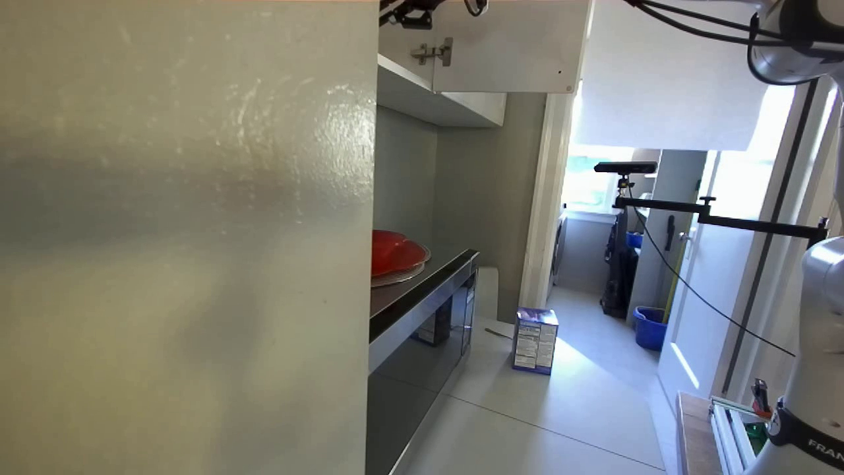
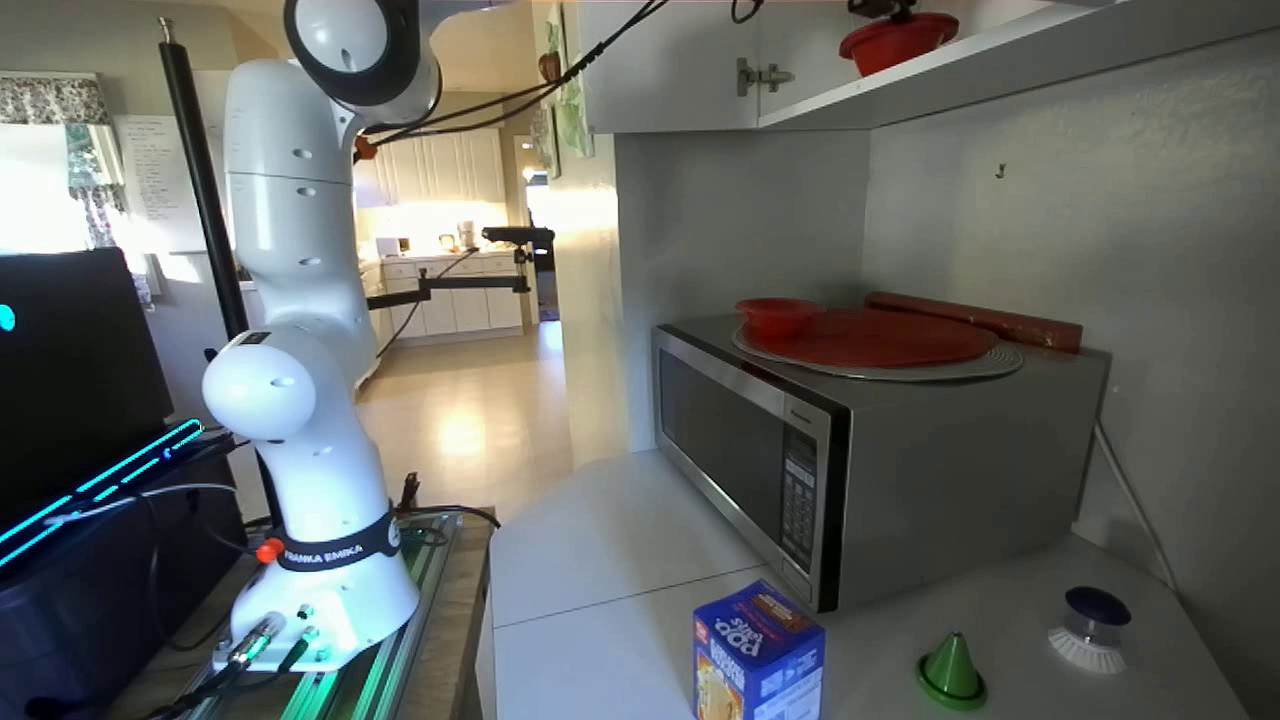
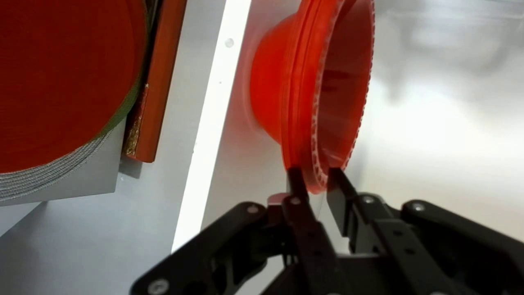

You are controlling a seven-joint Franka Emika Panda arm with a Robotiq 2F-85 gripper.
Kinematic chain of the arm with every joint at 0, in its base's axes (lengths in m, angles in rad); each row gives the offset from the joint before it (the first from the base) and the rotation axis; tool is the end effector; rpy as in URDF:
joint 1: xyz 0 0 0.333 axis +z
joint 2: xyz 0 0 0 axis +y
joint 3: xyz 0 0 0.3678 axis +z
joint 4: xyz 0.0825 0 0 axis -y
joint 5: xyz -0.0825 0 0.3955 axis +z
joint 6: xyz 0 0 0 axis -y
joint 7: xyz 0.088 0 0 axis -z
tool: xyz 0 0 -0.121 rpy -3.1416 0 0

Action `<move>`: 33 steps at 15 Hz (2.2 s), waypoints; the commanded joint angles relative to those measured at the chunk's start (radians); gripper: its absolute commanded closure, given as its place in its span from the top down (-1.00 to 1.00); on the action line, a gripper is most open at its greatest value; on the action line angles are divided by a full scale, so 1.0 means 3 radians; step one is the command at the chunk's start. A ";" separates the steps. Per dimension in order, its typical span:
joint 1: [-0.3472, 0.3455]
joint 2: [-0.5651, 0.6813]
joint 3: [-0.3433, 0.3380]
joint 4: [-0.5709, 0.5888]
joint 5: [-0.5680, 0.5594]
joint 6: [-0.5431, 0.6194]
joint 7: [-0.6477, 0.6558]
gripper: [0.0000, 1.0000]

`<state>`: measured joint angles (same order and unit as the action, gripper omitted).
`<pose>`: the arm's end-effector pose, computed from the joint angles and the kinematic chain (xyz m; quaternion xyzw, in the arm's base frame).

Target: Pick the red bowl from the top cabinet and put it on top of the microwave

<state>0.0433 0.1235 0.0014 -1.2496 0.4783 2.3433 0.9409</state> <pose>0.6466 0.0405 0.8534 -0.7455 0.4329 -0.2916 0.4145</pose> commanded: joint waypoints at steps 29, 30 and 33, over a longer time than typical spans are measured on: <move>0.0076 0.0079 -0.0011 0.0125 -0.0249 0.0064 0.0156 -0.48; 0.0076 0.0079 -0.0011 0.0128 -0.0245 0.0064 0.0158 -0.47; 0.0075 0.0083 -0.0012 0.0140 -0.0240 0.0064 0.0161 -0.49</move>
<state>0.0567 0.1242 0.0012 -1.2496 0.4438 2.3556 0.9425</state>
